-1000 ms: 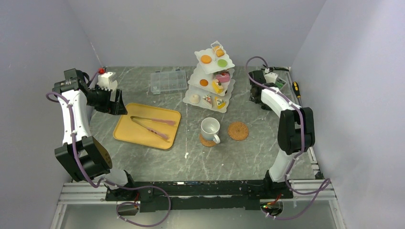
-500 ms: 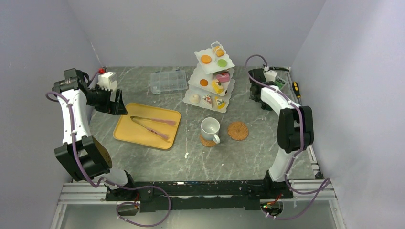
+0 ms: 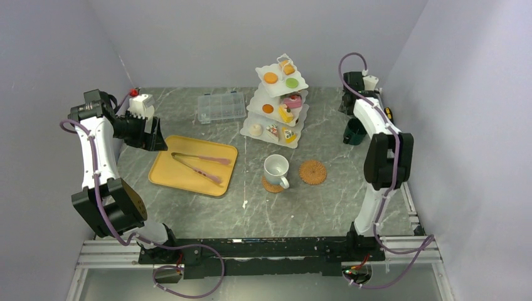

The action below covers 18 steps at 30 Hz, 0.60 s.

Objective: Serve the afternoon tea
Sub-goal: Pick up the cup at the center of the board.

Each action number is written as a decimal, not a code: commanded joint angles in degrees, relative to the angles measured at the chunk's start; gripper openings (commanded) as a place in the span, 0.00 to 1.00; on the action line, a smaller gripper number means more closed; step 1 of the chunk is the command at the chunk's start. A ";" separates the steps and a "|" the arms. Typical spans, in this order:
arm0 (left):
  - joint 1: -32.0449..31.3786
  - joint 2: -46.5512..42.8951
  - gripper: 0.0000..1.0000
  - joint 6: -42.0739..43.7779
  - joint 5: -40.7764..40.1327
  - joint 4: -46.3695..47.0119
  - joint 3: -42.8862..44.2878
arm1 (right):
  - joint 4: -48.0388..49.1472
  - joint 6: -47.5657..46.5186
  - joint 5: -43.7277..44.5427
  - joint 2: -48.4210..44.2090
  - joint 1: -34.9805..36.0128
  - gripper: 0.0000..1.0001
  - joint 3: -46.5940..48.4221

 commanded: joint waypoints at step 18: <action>0.09 -0.99 0.93 2.21 0.03 -1.22 1.95 | -5.51 -1.76 -1.92 12.09 -1.08 0.00 6.36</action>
